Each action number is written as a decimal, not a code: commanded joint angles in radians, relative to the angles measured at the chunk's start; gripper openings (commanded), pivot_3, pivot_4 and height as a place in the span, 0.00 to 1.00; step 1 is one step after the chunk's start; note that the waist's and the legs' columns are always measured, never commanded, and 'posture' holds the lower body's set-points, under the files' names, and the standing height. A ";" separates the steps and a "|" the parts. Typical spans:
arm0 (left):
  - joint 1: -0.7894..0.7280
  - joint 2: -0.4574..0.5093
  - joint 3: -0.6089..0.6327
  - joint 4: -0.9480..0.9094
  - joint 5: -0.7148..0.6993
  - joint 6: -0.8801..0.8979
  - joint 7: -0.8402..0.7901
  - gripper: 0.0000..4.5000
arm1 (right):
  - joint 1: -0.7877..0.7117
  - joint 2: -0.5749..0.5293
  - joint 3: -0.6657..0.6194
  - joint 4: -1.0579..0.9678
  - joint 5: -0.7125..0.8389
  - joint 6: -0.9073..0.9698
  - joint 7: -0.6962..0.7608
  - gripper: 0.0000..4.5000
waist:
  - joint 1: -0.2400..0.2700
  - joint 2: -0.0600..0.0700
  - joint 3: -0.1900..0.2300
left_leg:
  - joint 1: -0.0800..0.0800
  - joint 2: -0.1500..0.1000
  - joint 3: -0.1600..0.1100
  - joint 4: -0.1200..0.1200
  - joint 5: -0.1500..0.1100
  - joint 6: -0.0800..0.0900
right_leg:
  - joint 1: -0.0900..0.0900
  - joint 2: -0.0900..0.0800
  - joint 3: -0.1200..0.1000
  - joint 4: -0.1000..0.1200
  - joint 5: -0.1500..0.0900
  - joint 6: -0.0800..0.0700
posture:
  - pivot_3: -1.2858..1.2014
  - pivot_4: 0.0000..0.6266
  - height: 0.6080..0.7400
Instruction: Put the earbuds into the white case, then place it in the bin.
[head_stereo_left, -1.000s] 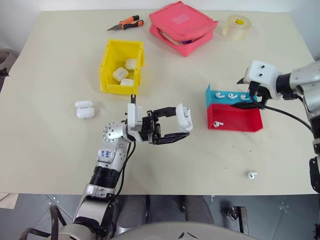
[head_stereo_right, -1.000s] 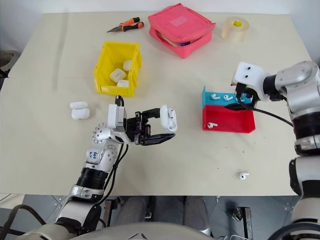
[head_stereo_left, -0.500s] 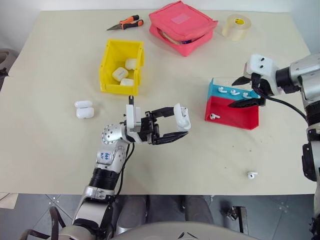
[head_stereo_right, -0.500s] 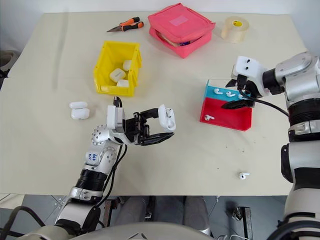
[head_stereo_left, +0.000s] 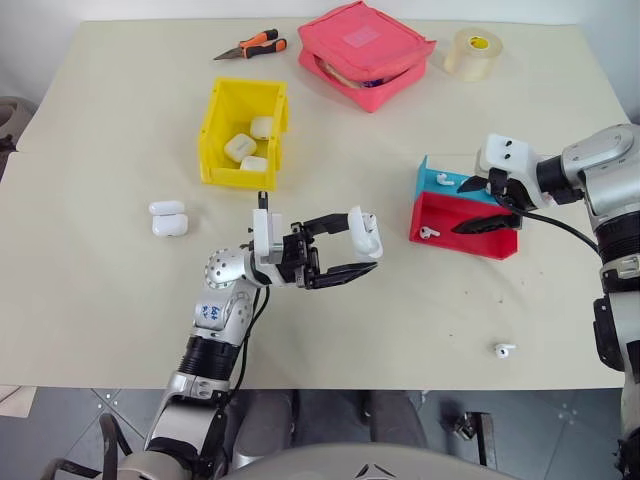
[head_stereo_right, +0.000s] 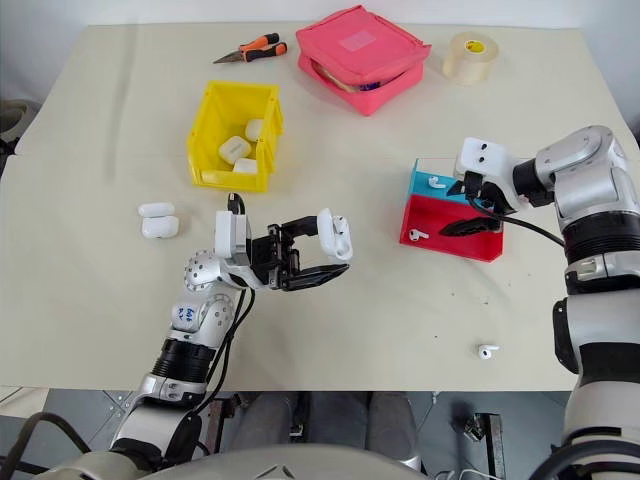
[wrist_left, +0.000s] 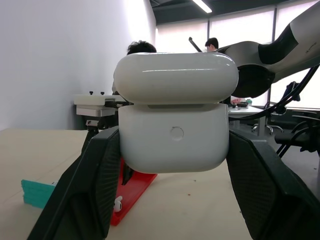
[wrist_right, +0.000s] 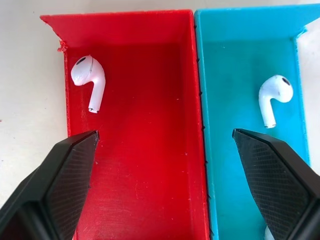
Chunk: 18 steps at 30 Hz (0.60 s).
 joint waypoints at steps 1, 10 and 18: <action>0.002 -0.001 -0.004 -0.044 -0.009 -0.006 0.004 0.62 | 0.003 0.000 0.001 -0.010 0.000 0.014 0.043 1.00 | 0.000 0.000 0.000 | 0.000 0.000 0.000 0.000 0.000 0.000 | 0.000 0.000 0.000 0.000 0.000 0.000 | 0.52 0.24 1.00; 0.002 0.007 0.002 -0.050 -0.010 -0.002 0.012 0.62 | 0.045 -0.021 0.012 -0.090 0.008 0.091 0.110 1.00 | -0.001 0.000 0.000 | 0.000 0.000 -0.001 0.001 0.000 0.000 | 0.000 0.000 -0.001 0.001 0.000 0.000 | 0.52 0.24 1.00; 0.008 0.008 -0.001 -0.055 -0.012 0.001 0.016 0.62 | 0.147 -0.057 0.008 -0.287 0.054 0.182 0.144 1.00 | 0.002 0.000 0.000 | -0.001 0.000 -0.001 0.002 0.000 0.000 | 0.000 0.000 -0.002 0.001 0.000 0.000 | 0.52 0.24 1.00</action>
